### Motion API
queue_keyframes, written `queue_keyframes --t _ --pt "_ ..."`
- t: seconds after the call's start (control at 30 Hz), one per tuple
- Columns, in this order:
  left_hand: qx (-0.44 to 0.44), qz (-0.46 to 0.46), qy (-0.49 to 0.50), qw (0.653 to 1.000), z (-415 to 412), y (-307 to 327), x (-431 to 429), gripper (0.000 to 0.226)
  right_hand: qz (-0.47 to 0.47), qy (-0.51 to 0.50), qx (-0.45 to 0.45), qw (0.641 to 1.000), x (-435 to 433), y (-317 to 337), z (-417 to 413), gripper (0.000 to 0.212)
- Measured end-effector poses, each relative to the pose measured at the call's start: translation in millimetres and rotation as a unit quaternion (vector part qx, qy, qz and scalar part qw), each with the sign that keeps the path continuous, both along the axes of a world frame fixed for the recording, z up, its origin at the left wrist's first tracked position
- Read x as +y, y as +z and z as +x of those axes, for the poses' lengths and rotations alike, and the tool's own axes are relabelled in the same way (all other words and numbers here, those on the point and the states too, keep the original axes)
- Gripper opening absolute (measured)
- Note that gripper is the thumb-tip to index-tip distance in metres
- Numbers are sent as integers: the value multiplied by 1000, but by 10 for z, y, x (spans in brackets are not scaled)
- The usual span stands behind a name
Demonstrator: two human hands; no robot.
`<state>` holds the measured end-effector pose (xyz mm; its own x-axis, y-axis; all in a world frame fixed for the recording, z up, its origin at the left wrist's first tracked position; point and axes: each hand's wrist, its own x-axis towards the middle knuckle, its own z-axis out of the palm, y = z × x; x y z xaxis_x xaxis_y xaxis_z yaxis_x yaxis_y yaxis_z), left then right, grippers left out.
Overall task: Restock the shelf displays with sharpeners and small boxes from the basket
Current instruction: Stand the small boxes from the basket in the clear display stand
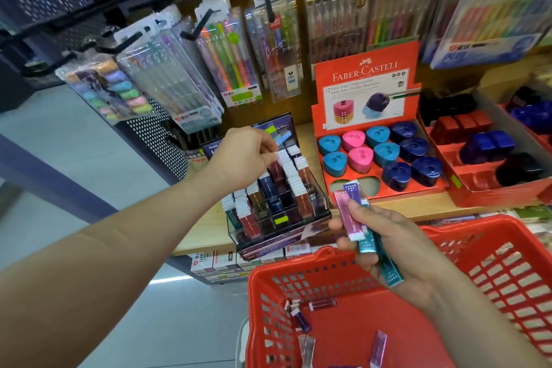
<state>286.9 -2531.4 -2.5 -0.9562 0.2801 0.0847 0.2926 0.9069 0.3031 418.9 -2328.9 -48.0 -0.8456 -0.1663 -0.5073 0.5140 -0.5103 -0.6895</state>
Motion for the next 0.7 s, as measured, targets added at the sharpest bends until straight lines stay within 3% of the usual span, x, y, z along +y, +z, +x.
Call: queue_keyframes --t 0.13,0.3,0.4,0.47,0.57,0.63,0.7 --pt "-14 -28 -16 999 1 -66 23 15 -9 -24 -22 999 -17 49 6 28" --pt "11 -129 -42 991 26 -226 46 16 -23 -28 -2 999 -53 28 2 34" --pt "12 -169 -44 985 21 -265 55 17 -23 -31 10 999 -75 -2 4 26" --pt "7 -154 -33 988 28 -240 53 18 -21 -43 9 999 -97 0 7 17" --pt "-6 -54 10 998 86 -25 76 14 -28 -64 8 998 -142 43 18 15" --pt "-143 72 17 987 198 210 142 15 -42 -84 3 996 -157 75 28 18" --pt "-352 157 -11 923 390 395 266 22 -53 -104 4 993 -174 119 36 14"
